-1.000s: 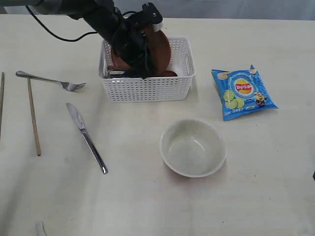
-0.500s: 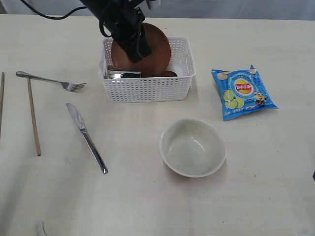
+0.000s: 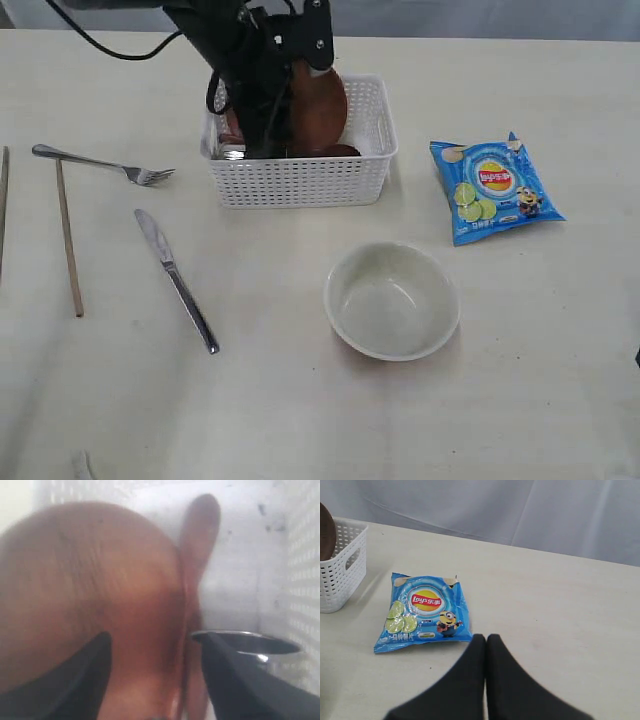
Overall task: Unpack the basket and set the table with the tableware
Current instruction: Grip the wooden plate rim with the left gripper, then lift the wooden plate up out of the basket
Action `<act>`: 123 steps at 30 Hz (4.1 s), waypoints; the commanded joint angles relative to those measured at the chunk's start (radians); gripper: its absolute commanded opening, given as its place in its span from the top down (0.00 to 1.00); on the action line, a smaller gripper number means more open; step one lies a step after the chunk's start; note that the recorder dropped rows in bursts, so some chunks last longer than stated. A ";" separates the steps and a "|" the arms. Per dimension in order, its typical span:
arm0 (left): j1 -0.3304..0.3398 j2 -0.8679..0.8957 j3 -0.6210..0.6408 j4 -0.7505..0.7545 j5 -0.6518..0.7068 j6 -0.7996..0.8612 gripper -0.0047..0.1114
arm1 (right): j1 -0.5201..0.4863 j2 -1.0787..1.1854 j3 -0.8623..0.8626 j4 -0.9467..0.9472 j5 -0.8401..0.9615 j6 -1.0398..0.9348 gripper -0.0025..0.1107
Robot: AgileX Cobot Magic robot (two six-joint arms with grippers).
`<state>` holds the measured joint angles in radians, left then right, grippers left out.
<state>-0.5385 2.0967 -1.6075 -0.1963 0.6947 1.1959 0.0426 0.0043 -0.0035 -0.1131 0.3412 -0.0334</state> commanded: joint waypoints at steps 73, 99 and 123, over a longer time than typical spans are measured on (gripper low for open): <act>0.248 0.065 -0.078 -0.614 0.001 -0.266 0.57 | 0.000 -0.004 0.004 -0.006 -0.003 0.001 0.98; 0.248 -0.079 -0.078 -0.649 -0.011 -0.176 0.96 | 0.000 -0.004 0.004 -0.006 -0.003 0.001 0.98; 0.229 -0.439 0.193 -0.650 0.315 -0.575 0.96 | 0.000 -0.004 0.004 -0.006 -0.003 0.001 0.98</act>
<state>-0.2979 1.7134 -1.4812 -0.8232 0.9578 0.7217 0.0426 0.0043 -0.0035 -0.1131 0.3412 -0.0334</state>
